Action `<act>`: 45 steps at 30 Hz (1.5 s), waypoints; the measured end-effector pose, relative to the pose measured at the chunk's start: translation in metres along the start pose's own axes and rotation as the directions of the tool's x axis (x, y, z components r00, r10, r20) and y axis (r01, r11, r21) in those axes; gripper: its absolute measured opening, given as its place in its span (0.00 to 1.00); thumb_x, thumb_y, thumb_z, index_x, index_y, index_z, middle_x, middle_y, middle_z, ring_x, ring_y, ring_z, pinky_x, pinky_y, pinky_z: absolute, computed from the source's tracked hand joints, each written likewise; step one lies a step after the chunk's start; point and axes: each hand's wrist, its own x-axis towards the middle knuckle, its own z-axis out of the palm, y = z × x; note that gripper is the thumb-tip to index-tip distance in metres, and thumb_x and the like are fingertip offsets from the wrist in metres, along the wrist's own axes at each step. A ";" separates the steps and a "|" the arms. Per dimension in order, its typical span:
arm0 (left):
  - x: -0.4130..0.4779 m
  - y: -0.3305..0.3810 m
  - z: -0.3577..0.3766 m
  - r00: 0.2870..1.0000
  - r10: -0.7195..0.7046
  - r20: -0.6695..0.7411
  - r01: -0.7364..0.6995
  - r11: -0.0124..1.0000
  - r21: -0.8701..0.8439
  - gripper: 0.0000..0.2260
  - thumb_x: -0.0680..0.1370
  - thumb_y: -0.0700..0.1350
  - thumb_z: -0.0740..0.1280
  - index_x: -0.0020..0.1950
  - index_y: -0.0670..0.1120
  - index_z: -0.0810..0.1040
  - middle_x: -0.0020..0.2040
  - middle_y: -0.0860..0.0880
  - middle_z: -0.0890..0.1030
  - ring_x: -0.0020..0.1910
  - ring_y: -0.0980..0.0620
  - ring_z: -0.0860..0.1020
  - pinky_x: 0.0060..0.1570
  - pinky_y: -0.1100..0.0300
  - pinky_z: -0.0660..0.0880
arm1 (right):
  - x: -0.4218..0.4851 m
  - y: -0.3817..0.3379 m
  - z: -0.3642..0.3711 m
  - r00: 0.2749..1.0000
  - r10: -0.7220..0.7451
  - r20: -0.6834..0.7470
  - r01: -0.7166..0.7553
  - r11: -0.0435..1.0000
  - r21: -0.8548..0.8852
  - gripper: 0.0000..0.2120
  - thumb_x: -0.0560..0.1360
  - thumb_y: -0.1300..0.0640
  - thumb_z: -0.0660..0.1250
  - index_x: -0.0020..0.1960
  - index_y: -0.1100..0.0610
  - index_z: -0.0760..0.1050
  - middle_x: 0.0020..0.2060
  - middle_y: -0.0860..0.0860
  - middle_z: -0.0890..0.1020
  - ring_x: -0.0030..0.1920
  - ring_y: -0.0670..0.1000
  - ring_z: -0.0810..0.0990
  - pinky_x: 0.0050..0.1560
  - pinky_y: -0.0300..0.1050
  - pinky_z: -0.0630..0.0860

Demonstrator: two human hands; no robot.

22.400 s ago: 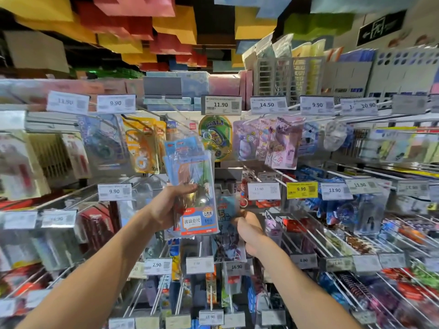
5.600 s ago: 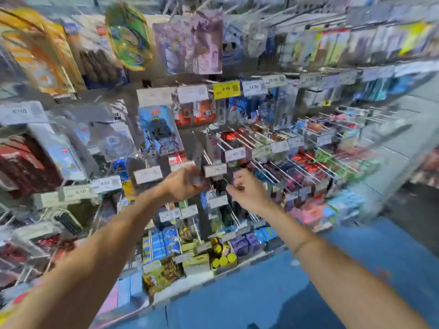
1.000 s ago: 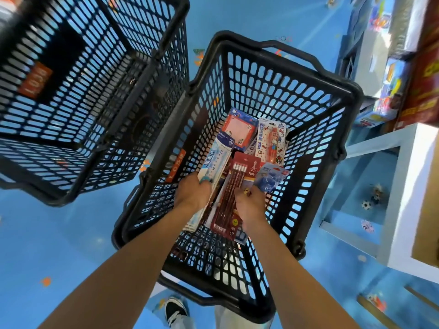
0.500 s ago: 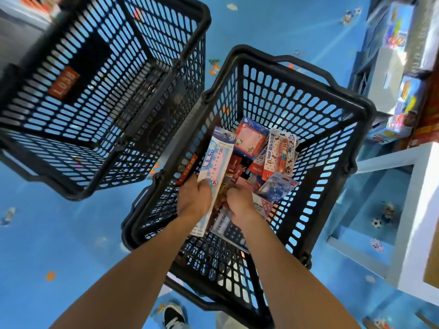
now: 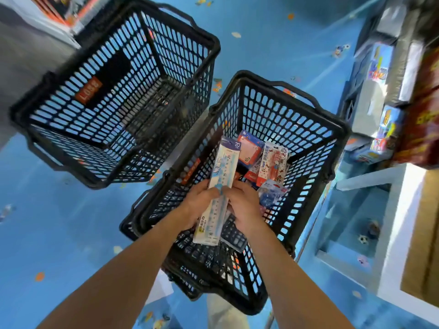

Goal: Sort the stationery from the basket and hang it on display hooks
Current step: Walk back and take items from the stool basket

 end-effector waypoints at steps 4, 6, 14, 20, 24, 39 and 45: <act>-0.025 0.003 -0.010 0.992 -0.003 0.125 0.026 0.983 -0.180 0.17 0.83 0.57 0.65 0.66 0.50 0.81 0.60 0.38 0.84 0.55 0.41 0.84 0.54 0.49 0.80 | -0.030 -0.013 0.005 0.999 -0.017 0.046 0.014 0.997 0.070 0.11 0.79 0.65 0.69 0.60 0.60 0.81 0.51 0.60 0.87 0.50 0.59 0.86 0.48 0.52 0.84; -0.043 0.006 -0.017 0.990 0.011 0.144 0.027 0.966 -0.256 0.20 0.84 0.59 0.60 0.69 0.50 0.80 0.57 0.41 0.85 0.50 0.44 0.84 0.48 0.54 0.81 | -0.049 -0.018 0.015 0.993 -0.073 0.089 0.068 0.995 0.067 0.12 0.80 0.65 0.68 0.61 0.57 0.81 0.53 0.58 0.87 0.52 0.57 0.86 0.50 0.52 0.83; -0.139 -0.002 -0.071 0.994 0.066 0.083 -0.037 0.950 -0.309 0.24 0.85 0.63 0.53 0.66 0.49 0.79 0.47 0.44 0.87 0.43 0.46 0.85 0.42 0.55 0.82 | -0.141 -0.022 0.071 0.961 -0.217 0.172 0.233 0.969 -0.081 0.06 0.81 0.62 0.68 0.55 0.58 0.83 0.34 0.53 0.85 0.30 0.52 0.79 0.26 0.39 0.71; -0.231 -0.054 -0.136 0.933 0.295 -0.205 -0.349 0.879 -0.325 0.12 0.86 0.53 0.59 0.55 0.48 0.78 0.44 0.44 0.86 0.38 0.48 0.85 0.42 0.51 0.83 | -0.226 0.006 0.141 0.912 -0.280 0.300 0.342 0.922 -0.178 0.07 0.77 0.65 0.71 0.53 0.59 0.83 0.44 0.56 0.86 0.42 0.53 0.84 0.44 0.50 0.81; -0.306 -0.116 -0.190 0.891 0.285 -0.353 -0.410 0.838 -0.360 0.10 0.85 0.52 0.62 0.55 0.47 0.78 0.47 0.40 0.84 0.41 0.44 0.84 0.44 0.47 0.83 | -0.296 0.055 0.195 0.860 -0.294 0.416 0.424 0.867 -0.264 0.09 0.73 0.66 0.75 0.52 0.59 0.81 0.46 0.56 0.87 0.45 0.54 0.86 0.47 0.53 0.83; -0.709 -0.430 -0.348 0.615 -0.112 -0.781 -0.606 0.566 -0.559 0.23 0.84 0.63 0.58 0.55 0.47 0.85 0.48 0.44 0.87 0.45 0.45 0.86 0.50 0.47 0.83 | -0.661 0.317 0.407 0.389 0.159 0.907 0.609 0.694 -0.383 0.22 0.61 0.61 0.78 0.50 0.68 0.76 0.42 0.62 0.82 0.39 0.54 0.78 0.37 0.46 0.75; -0.842 -0.522 -0.334 0.438 -0.190 -0.879 -0.744 0.472 -0.473 0.20 0.87 0.55 0.54 0.57 0.46 0.82 0.48 0.43 0.86 0.42 0.48 0.86 0.40 0.56 0.83 | -0.789 0.407 0.439 0.120 0.344 0.931 0.704 0.632 -0.324 0.21 0.62 0.59 0.78 0.44 0.69 0.72 0.37 0.61 0.76 0.36 0.55 0.76 0.36 0.61 0.76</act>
